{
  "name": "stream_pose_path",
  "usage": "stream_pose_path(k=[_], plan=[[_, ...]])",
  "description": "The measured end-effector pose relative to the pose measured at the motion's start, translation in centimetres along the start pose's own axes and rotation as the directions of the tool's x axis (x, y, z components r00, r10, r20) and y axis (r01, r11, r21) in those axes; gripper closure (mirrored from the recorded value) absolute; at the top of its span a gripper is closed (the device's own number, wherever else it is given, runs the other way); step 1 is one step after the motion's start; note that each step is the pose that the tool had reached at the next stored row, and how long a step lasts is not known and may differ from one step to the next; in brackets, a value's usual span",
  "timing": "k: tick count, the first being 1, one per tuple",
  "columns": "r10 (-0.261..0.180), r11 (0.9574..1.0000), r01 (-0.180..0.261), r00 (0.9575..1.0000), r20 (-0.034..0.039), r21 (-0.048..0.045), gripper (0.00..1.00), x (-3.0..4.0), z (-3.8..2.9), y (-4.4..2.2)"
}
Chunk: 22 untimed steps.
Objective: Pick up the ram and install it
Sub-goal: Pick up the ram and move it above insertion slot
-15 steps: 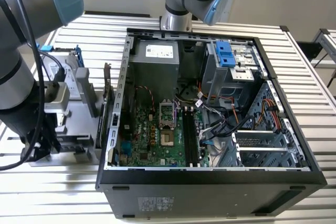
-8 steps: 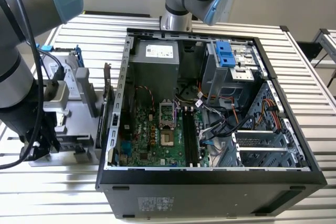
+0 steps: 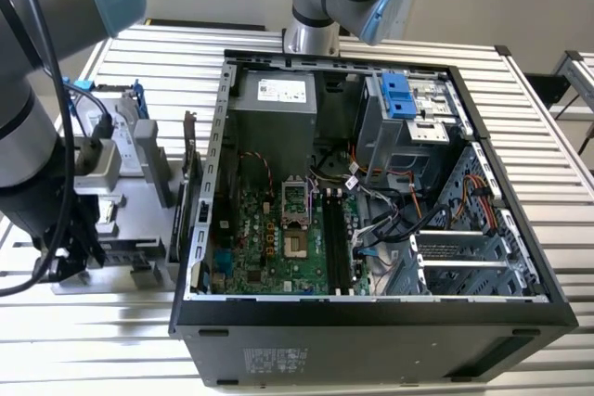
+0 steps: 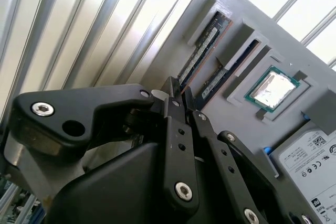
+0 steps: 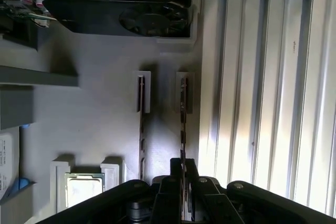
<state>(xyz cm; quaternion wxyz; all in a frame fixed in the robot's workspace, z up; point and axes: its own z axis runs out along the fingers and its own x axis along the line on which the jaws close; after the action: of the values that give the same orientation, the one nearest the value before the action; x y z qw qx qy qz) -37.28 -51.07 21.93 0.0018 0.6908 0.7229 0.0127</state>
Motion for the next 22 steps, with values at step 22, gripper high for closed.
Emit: stream_pose_path(k=[22], plan=[[0.0, 1.0, 0.0, 1.0, 0.0, 0.0, 1.0, 0.01, -1.51, 0.04]])
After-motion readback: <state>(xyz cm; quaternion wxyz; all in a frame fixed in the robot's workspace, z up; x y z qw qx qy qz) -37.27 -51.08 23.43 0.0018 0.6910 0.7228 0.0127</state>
